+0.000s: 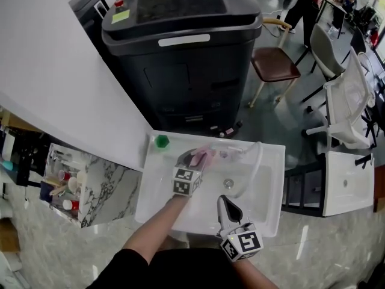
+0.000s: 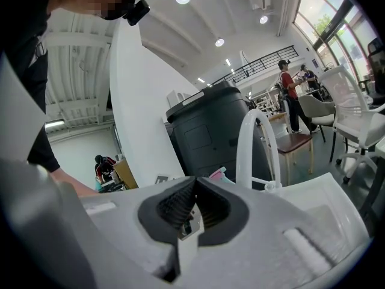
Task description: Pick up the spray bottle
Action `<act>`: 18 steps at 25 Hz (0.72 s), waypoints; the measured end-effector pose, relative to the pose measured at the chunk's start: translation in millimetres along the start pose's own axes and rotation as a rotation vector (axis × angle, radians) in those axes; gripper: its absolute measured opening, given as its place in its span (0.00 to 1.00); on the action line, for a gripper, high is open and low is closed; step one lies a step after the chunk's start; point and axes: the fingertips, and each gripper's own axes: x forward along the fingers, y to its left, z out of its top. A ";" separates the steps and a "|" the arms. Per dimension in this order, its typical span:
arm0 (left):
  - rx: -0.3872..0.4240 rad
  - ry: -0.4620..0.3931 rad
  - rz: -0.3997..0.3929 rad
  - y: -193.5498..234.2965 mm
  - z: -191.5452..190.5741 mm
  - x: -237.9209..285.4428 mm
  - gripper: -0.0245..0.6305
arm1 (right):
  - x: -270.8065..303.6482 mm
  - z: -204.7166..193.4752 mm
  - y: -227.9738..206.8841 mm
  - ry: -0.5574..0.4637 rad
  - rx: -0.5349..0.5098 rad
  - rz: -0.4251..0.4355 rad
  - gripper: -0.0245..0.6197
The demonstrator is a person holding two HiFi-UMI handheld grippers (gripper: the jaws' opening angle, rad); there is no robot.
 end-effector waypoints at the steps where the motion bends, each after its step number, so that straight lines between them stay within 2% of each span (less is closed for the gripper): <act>1: -0.008 -0.004 -0.001 -0.6 -0.2 -6.2 0.29 | -1.9 -0.2 0.0 -0.004 -0.002 0.000 0.04; 9: -0.027 -0.072 -0.020 -15.5 5.5 -65.2 0.28 | -22.1 -9.4 2.2 0.004 -0.003 -0.026 0.04; 15: -0.033 -0.092 -0.017 -25.4 9.3 -124.3 0.28 | -34.1 -18.5 11.9 0.052 -0.058 -0.055 0.04; 18: 0.018 -0.096 -0.021 -36.6 7.9 -158.8 0.28 | -42.5 -22.1 19.2 0.062 -0.074 -0.063 0.04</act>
